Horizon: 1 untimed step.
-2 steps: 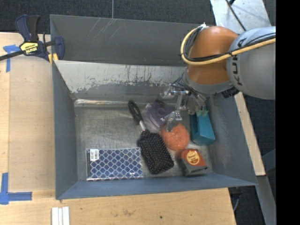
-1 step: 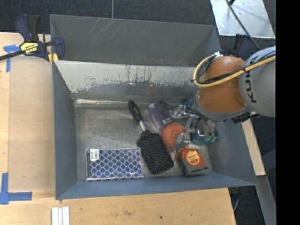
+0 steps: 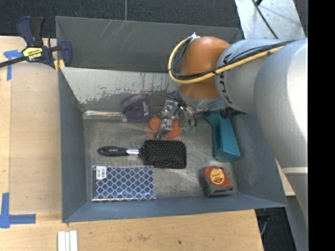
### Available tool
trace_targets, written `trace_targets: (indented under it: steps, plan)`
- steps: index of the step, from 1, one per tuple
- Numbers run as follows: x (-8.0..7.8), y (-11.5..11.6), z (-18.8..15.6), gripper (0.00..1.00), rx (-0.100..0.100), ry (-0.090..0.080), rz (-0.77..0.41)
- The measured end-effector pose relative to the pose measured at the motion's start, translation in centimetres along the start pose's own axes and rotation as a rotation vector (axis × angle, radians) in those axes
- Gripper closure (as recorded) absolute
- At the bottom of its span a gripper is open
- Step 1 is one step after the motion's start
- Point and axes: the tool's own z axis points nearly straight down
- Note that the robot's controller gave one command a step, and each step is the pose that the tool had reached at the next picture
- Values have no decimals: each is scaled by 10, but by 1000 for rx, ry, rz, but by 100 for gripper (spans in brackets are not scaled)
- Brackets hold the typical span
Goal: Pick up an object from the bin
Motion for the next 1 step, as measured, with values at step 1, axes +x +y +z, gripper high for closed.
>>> trace_targets:
  steps: [1]
  plan:
    - [0, 0, 0, 100, 0, 0, -1]
